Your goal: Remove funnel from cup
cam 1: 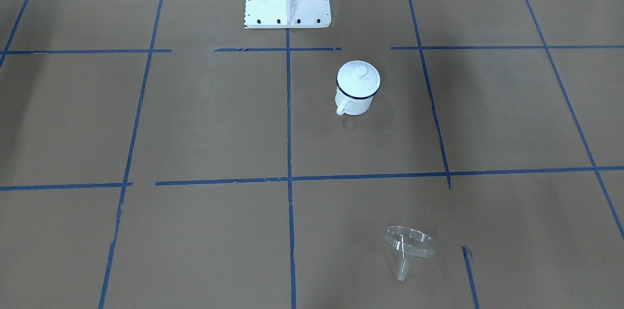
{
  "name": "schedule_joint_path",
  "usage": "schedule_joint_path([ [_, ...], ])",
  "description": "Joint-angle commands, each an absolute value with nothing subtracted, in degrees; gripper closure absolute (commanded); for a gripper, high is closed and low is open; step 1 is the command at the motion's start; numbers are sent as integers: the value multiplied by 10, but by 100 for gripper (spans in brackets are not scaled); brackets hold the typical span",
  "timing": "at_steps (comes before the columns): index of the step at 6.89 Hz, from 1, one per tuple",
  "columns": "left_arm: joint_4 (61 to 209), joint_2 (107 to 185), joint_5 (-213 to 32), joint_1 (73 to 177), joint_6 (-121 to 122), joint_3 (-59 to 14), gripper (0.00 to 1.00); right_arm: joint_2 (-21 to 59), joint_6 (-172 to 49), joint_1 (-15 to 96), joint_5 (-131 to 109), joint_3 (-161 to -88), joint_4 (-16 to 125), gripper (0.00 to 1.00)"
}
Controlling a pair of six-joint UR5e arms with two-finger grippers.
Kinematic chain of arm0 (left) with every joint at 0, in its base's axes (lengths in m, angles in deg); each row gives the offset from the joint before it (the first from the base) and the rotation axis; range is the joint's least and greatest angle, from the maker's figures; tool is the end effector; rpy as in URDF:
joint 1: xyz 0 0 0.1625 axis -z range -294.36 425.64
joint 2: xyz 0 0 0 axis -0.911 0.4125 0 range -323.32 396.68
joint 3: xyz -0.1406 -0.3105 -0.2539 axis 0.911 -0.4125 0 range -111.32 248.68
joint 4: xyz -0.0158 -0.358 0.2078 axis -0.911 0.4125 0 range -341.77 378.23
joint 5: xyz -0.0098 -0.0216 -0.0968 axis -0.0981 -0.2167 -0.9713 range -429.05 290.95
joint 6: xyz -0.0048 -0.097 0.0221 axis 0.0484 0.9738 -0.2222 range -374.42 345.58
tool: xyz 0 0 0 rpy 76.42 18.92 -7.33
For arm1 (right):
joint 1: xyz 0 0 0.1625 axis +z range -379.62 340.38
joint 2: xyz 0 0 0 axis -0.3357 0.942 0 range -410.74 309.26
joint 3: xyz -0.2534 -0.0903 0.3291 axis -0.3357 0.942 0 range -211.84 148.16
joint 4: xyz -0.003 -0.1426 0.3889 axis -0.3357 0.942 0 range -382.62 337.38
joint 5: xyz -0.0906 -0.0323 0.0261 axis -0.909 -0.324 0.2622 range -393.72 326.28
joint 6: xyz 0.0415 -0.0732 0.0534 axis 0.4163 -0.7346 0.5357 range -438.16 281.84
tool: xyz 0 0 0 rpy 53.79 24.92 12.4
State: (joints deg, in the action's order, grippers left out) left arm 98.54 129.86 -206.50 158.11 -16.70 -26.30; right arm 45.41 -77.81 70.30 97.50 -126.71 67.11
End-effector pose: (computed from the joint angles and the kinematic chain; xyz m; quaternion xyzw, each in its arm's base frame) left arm -0.0818 -0.5066 0.6012 0.0044 0.4025 -0.0070 0.9154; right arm 0.0670 -0.4450 0.6705 -0.0096 -0.3519 0.0053 0.9360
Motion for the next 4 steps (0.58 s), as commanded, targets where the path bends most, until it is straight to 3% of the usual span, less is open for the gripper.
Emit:
schedule_joint_path([
  [1, 984, 1303, -2063, 1582, -167, -240, 0, 454, -778, 703, 975, -1268, 671, 0],
  [4, 983, 1302, -2062, 1593, -167, -233, 0, 454, -778, 703, 975, -1268, 671, 0],
])
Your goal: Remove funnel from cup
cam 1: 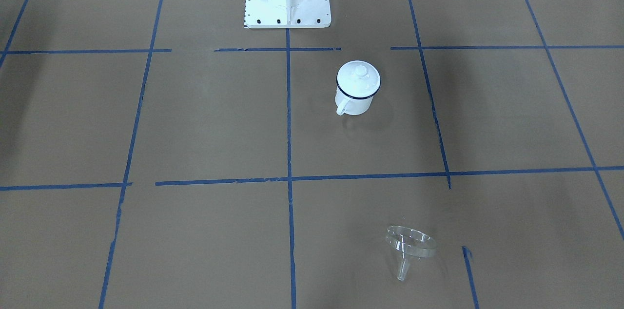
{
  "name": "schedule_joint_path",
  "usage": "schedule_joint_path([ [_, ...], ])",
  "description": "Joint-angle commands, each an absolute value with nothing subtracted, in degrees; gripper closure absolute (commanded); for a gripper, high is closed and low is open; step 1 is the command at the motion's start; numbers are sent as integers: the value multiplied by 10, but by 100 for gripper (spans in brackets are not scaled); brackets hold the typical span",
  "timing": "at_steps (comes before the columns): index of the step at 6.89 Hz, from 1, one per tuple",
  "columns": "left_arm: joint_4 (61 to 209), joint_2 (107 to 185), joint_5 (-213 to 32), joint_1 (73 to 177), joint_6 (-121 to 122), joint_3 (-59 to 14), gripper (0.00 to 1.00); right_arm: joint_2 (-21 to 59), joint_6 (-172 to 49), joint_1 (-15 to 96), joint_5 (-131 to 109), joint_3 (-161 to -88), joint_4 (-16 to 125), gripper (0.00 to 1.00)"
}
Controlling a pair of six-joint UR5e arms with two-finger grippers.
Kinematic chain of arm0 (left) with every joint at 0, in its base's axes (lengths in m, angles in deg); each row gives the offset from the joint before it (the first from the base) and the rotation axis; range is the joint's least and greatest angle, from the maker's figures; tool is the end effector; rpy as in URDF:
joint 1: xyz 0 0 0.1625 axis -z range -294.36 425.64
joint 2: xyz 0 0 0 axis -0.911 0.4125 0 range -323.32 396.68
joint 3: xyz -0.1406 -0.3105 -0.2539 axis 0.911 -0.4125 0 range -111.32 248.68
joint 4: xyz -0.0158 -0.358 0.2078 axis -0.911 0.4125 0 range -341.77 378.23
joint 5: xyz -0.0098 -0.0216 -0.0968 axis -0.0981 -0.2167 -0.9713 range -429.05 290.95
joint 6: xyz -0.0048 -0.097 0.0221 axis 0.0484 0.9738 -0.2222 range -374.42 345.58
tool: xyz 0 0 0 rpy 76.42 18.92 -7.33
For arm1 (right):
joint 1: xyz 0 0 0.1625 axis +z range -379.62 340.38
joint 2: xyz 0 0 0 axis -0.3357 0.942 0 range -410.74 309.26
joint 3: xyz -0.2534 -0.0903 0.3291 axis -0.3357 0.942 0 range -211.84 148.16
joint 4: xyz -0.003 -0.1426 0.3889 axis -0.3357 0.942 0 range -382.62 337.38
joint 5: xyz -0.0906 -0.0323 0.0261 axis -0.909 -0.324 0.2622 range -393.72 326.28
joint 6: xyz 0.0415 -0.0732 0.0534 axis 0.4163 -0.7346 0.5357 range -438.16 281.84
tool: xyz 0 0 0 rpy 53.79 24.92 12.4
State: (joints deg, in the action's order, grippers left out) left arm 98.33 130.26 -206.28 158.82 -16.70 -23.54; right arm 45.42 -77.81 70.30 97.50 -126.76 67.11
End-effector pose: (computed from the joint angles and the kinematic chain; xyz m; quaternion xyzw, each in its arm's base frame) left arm -0.0884 -0.5072 0.6217 -0.0137 0.4014 -0.0216 0.9155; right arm 0.0670 -0.4450 0.6701 -0.0092 -0.3519 0.0051 0.9360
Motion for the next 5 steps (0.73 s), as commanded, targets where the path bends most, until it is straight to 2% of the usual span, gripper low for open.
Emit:
schedule_joint_path([
  [1, 984, 1300, -2062, 1596, -168, -233, 0, 454, -778, 703, 975, -1267, 671, 0],
  [5, 984, 1305, -2063, 1595, -170, -230, 0, 454, -778, 703, 975, -1268, 671, 0],
])
